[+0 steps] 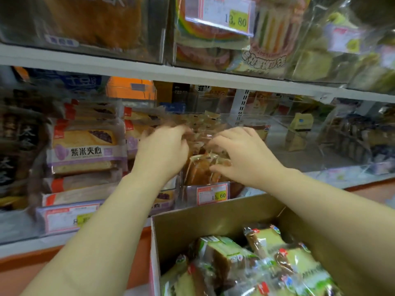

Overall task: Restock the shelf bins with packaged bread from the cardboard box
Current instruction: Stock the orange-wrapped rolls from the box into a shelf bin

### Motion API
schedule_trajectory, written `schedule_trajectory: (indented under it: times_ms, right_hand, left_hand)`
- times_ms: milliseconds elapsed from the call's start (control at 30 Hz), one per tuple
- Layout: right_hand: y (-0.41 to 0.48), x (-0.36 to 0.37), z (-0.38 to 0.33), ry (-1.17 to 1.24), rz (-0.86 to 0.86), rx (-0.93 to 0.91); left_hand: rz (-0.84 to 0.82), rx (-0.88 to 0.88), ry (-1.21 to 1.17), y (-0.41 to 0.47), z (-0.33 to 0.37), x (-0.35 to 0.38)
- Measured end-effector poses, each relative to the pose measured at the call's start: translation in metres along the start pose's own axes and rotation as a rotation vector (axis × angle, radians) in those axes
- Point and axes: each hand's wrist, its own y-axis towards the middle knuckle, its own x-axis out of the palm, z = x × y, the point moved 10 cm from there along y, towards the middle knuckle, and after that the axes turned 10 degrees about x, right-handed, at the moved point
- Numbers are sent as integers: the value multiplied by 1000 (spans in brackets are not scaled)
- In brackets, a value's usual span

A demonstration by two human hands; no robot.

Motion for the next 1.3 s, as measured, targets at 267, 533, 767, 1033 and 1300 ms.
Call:
schedule_trajectory:
  times_ms: [267, 533, 767, 1033, 1300]
  right_hand:
    - [-150, 21, 60, 122, -389, 117]
    - [-257, 95, 98, 88, -1019, 143]
    - [-285, 141, 74, 27, -1266, 10]
    - [-277, 144, 79, 34, -1159, 35]
    - [-184, 44, 96, 263, -712, 249]
  left_hand:
    - [-111, 174, 62, -69, 75, 40]
    - [-207, 238, 142, -75, 94, 74]
    - [-256, 209, 145, -79, 89, 85]
    - [-215, 187, 114, -71, 77, 81]
    - [-113, 104, 171, -54, 49, 57]
